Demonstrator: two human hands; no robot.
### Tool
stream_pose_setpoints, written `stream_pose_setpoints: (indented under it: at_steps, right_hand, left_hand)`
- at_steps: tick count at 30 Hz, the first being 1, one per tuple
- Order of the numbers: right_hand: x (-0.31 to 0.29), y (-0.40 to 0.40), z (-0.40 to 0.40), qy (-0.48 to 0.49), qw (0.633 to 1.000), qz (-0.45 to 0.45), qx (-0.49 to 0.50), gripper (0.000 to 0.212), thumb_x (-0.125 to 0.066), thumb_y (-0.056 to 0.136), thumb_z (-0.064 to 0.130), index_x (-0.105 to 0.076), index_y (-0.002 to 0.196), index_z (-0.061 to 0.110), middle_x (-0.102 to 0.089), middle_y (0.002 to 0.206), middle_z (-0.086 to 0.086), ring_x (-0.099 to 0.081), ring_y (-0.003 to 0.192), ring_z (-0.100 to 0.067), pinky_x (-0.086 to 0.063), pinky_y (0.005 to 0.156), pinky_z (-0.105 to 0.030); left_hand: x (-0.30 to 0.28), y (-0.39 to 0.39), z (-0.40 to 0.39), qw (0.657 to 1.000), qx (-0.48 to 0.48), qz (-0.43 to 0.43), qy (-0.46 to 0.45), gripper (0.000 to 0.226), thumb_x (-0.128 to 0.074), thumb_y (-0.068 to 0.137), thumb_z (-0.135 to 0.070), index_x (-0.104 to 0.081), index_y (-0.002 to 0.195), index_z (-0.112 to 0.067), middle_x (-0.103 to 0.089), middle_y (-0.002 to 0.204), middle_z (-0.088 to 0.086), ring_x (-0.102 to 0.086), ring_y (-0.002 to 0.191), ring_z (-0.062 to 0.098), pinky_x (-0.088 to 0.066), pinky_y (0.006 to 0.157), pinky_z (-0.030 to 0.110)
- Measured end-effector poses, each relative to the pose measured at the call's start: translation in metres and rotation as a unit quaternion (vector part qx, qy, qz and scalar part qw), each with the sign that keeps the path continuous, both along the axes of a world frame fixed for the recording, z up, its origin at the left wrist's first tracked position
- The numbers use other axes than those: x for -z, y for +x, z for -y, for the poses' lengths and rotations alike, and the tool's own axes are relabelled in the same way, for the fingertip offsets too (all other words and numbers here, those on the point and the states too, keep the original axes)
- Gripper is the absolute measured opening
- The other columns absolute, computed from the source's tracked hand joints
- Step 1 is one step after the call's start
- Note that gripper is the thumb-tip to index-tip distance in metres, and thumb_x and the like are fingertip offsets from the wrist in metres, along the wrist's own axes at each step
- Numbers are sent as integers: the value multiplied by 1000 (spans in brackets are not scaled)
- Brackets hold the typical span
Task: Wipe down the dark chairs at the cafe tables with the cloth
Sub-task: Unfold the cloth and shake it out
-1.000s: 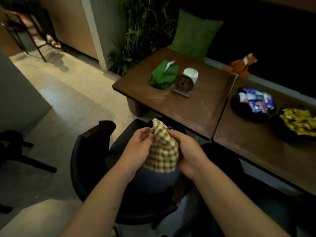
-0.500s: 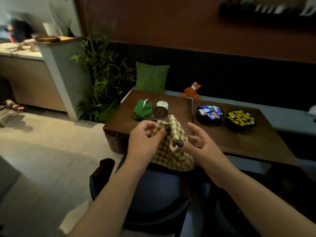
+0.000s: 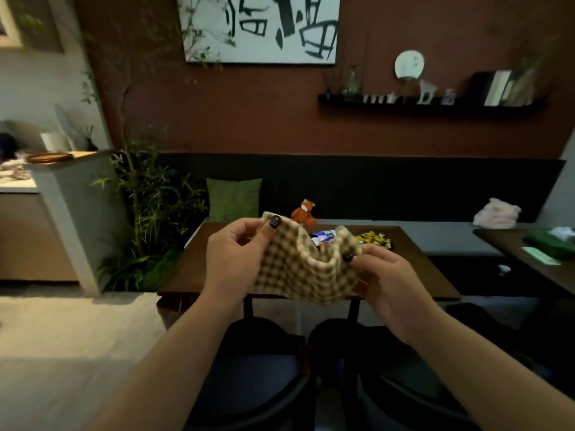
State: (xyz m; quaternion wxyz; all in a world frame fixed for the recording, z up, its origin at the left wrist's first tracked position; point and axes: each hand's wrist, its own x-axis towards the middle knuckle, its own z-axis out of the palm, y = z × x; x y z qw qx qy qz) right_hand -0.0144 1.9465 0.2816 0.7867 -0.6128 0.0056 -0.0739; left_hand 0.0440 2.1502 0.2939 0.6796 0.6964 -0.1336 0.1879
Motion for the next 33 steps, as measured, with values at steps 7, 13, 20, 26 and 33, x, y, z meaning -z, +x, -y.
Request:
stream_pose_setpoints:
  at_steps: [7,13,20,26,33]
  right_hand:
    - [-3,-44,81,66,997,38,25,61,-73,63,13,-56,120,1,-66,114,-20,-65,102,-34,-58,81,-43]
    - [0,-74,124,-88,994,-18,62,28,-80,63,18,-73,90,22,-71,94,-8,-70,85,-22,-54,65,-31]
    - [10,-89,107,-443,867,60,222,24,-75,79,18,-59,97,19,-60,93,4,-58,85,-9,-49,72,-25]
    - [-22,-97,41,-428,852,296,56,38,-76,73,35,-59,105,22,-57,102,10,-60,90,-6,-54,75,-20]
    - [-23,-72,19,-390,878,235,149,29,-79,75,16,-63,98,19,-60,92,3,-60,75,-7,-53,68,-20]
  left_hand:
    - [-18,-34,56,998,-46,-35,6,20,-54,96,-41,-64,96,-24,-70,88,-8,-65,79,4,-46,60,15]
    - [-16,-63,85,997,-50,-52,-15,24,-58,93,-43,-64,94,-20,-69,85,-7,-64,71,0,-46,61,19]
    - [-33,-77,99,980,10,-149,134,26,-63,89,-46,-67,88,-20,-67,87,-2,-63,80,9,-46,62,24]
    - [-37,-86,98,950,149,-273,0,33,-53,97,-40,-68,102,-10,-73,95,10,-70,86,23,-56,76,37]
    - [-20,-87,74,863,361,-302,-183,52,-27,104,-36,-62,123,-2,-67,118,21,-66,109,30,-56,89,41]
